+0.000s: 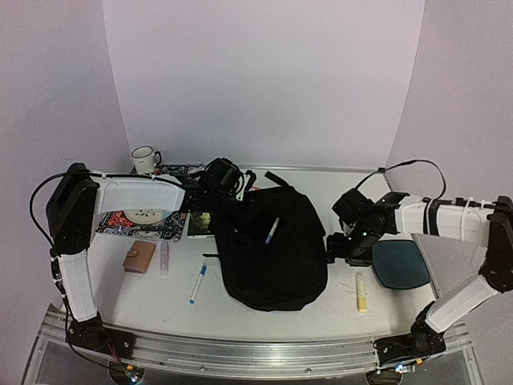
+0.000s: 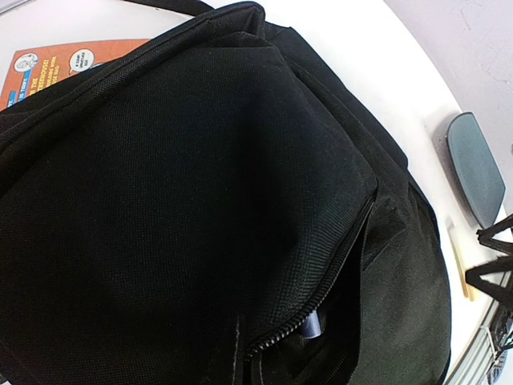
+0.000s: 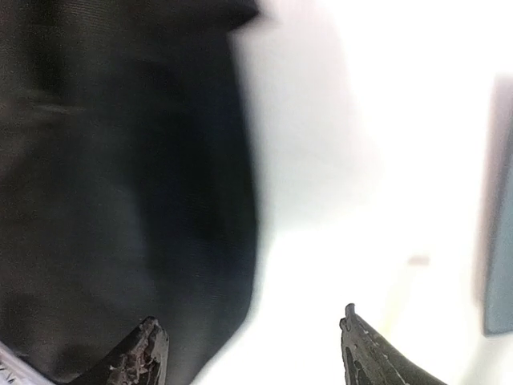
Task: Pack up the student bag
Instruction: Pick up the pen from the center of the board.
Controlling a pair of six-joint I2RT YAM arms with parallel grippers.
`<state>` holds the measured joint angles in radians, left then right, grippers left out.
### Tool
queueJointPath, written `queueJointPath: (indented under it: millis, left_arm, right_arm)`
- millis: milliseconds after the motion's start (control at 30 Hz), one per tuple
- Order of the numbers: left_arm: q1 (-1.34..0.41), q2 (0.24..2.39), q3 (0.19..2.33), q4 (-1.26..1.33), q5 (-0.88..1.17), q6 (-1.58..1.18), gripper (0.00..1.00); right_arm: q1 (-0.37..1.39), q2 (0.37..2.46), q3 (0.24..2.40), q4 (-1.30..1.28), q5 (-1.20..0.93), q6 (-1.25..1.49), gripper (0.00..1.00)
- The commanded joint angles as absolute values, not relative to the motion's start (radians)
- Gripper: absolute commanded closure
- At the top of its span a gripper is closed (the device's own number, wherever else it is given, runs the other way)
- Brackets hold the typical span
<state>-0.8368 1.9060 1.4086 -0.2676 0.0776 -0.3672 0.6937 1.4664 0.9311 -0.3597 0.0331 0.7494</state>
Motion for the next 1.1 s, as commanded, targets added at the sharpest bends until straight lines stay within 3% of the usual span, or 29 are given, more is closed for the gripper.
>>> queueJointPath:
  millis: [0,633,800,1067]
  left_arm:
    - [-0.831,1.890,1.406,-0.244,0.094,-0.356,1.00]
    - [-0.831,1.882,1.425,-0.246,0.106,-0.345,1.00]
    - [-0.831,1.882,1.431,-0.249,0.109,-0.345,1.00]
    - [-0.831,1.882,1.429,-0.251,0.117,-0.348,1.00]
  right_arm:
    - [0.633,1.418,0.837,-0.507,0.063,0.748,0.27]
    - [0.530,1.469,0.637,-0.398,-0.038,0.729,0.43]
    - [0.530,1.486,0.649,-0.388,-0.069,0.716,0.55]
    - [0.529,1.491,0.669,-0.371,-0.107,0.704,0.88]
